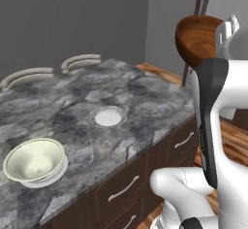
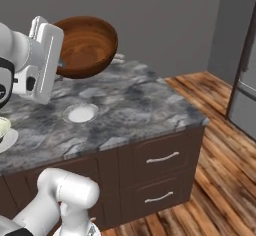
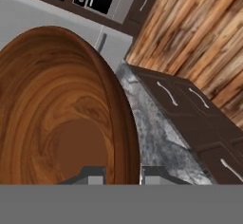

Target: Move the bowls from the cabinet to the plates on the dining table.

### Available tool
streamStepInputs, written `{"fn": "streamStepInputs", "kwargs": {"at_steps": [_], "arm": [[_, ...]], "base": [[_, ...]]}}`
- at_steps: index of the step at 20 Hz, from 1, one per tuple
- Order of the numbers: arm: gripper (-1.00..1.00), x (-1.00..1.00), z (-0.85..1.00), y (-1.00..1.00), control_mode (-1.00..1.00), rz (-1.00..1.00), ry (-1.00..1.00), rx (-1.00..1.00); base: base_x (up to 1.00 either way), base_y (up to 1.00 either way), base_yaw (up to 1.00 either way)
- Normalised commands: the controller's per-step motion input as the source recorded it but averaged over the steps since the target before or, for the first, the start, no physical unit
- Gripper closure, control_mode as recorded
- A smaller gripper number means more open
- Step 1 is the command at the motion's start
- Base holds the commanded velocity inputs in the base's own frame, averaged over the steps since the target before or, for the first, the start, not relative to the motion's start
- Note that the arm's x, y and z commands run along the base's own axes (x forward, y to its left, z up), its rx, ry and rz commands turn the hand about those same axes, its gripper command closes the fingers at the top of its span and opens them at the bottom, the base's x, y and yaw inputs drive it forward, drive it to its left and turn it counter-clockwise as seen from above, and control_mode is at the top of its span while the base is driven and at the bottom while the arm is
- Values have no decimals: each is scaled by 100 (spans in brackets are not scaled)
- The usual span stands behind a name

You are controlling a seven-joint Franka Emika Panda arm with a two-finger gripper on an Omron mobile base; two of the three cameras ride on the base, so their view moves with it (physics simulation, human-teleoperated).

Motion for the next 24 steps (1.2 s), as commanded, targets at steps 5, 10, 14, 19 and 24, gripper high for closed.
{"fn": "streamStepInputs", "kwargs": {"at_steps": [5, 10, 14, 19, 24], "arm": [[100, 0, 0, 0, 100, 0, 0, 0], [100, 0, 0, 0, 100, 0, 0, 0], [100, 0, 0, 0, 100, 0, 0, 0], [100, 0, 0, 0, 100, 0, 0, 0], [100, 0, 0, 0, 100, 0, 0, 0]], "base": [[0, 0, 25], [0, 0, 25], [0, 0, 25], [0, 0, 25], [12, -1, 22]]}}
